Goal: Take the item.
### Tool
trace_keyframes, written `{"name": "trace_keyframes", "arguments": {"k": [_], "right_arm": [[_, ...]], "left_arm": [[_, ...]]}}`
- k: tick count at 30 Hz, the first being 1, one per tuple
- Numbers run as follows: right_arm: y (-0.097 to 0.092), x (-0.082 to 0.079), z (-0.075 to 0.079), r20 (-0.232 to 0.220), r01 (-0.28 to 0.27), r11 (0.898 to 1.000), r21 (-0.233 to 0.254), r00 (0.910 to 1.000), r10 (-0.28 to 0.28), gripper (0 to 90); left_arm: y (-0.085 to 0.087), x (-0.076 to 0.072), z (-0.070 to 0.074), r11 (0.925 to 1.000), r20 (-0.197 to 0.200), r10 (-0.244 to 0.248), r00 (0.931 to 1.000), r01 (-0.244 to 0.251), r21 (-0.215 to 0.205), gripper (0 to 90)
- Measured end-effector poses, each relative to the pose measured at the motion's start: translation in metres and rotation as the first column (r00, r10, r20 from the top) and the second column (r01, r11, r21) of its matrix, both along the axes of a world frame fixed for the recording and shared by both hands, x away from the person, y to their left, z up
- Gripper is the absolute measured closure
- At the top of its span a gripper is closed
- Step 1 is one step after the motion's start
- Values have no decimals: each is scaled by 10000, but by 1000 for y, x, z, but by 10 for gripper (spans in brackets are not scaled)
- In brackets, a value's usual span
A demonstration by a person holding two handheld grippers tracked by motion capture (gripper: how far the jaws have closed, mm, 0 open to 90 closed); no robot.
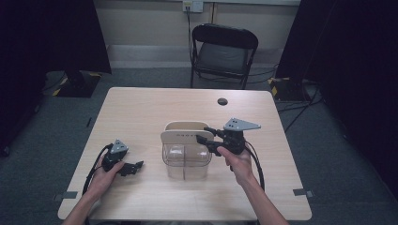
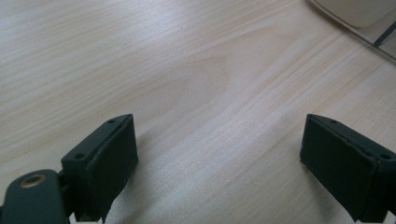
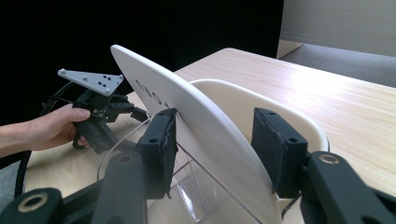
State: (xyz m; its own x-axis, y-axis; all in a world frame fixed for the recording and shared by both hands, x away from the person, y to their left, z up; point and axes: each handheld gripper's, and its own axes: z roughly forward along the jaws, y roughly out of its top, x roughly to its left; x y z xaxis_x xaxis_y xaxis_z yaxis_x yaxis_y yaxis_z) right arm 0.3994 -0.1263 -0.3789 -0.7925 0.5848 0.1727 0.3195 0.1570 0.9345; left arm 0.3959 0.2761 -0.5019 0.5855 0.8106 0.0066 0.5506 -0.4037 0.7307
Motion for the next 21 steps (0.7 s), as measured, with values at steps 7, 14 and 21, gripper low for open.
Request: {"name": "trace_keyframes", "arguments": {"k": [7, 14, 21], "right_arm": [[1, 0, 0, -10, 7, 10000, -10, 10000, -7, 506], [1, 0, 0, -13, 3, 10000, -24, 10000, -3, 506], [1, 1, -1, -14, -11, 10000, -35, 10000, 11, 507]], "left_arm": [[0, 0, 0, 10000, 23, -37, 10000, 37, 38, 104], [0, 0, 0, 10000, 0, -11, 10000, 11, 0, 104], [0, 0, 0, 10000, -18, -1, 10000, 1, -29, 104]]}}
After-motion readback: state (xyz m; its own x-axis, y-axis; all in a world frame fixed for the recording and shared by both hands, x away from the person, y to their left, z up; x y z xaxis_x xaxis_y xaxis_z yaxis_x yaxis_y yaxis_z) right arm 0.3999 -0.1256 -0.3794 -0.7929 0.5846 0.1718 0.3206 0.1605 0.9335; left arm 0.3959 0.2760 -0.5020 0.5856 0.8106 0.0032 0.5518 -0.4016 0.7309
